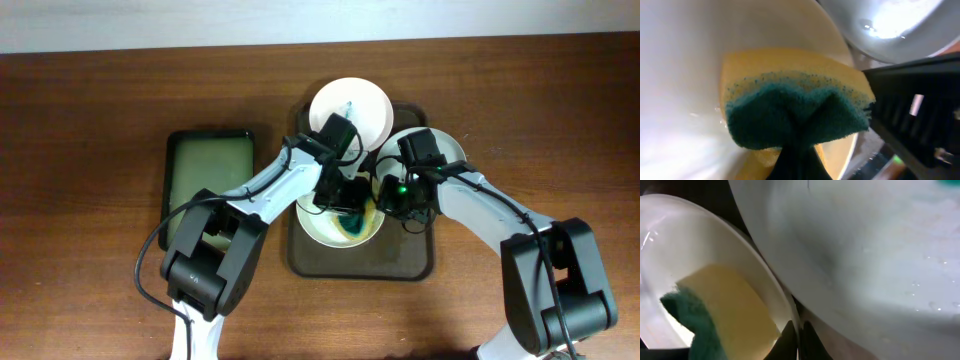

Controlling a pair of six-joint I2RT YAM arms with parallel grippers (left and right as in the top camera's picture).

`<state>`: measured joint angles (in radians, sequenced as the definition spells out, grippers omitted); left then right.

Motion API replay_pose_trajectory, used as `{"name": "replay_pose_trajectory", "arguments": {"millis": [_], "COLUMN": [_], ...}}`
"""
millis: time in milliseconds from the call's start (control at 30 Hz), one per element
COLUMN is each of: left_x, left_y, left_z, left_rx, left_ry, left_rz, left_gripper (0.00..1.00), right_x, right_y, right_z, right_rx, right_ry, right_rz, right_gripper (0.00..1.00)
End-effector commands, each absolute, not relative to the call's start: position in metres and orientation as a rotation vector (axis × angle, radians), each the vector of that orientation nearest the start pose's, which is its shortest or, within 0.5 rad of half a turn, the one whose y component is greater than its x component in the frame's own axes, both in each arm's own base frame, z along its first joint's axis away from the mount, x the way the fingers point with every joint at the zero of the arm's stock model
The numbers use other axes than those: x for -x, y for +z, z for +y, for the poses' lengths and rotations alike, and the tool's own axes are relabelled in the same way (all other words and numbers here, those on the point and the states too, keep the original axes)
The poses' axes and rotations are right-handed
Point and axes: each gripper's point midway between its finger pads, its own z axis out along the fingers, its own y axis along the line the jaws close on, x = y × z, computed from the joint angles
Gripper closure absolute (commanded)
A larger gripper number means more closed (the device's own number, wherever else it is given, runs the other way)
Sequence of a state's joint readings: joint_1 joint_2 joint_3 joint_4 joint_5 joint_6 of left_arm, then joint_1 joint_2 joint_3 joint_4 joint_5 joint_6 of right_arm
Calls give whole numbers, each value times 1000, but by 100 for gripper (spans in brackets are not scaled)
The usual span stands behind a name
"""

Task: Clean dirty plates on tray and stack at the side
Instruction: 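Scrub the held plate with the sponge while the right gripper holds it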

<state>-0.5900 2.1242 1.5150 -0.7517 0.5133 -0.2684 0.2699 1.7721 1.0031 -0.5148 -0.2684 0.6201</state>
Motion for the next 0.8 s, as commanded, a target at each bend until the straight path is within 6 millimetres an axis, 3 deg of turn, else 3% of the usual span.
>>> {"name": "replay_pose_trajectory", "arguments": {"millis": [0,67,167,200,300,433,467,500,533,600,633,667,733,767], "left_x": [-310,-328,-350,-355,-360,-354,-354,-357,-358,-360,-363,-361,-354,-352], "left_y": [19,2,-1,1,11,23,43,78,106,157,181,185,159,128], "left_z": [-303,-242,-172,-157,-138,-162,-168,-180,-177,-147,-106,-73,-33,-18], "left_rx": [-539,-380,-244,-197,-144,-139,-135,-190,-170,-108,12,113,245,309], "left_ry": [-770,-321,101,211,383,164,89,-72,-129,-149,-60,7,59,65], "left_rz": [3070,3139,3117,3096,3054,3102,3081,3025,2969,2859,2800,2802,2864,2878], "left_gripper": [100,100,100,100,100,100,100,100,100,100,100,100,100,100], "right_x": [-335,-334,-331,-328,-325,-324,-323,-323,-322,-319,-318,-317,-317,-317], "right_y": [17,16,15,14,13,13,13,13,14,14,14,13,13,13], "right_z": [145,144,143,141,141,140,140,142,144,145,144,144,144,144], "right_rx": [-479,-481,-485,-462,-456,-440,-365,-216,-110,55,105,135,144,143], "right_ry": [576,573,561,546,539,536,531,531,547,540,534,530,530,529], "right_rz": [2906,2912,2923,2938,2952,2956,2961,2961,2958,2954,2952,2951,2949,2951], "right_gripper": [96,96,96,96,96,96,96,96,96,96,96,96,96,96]}}
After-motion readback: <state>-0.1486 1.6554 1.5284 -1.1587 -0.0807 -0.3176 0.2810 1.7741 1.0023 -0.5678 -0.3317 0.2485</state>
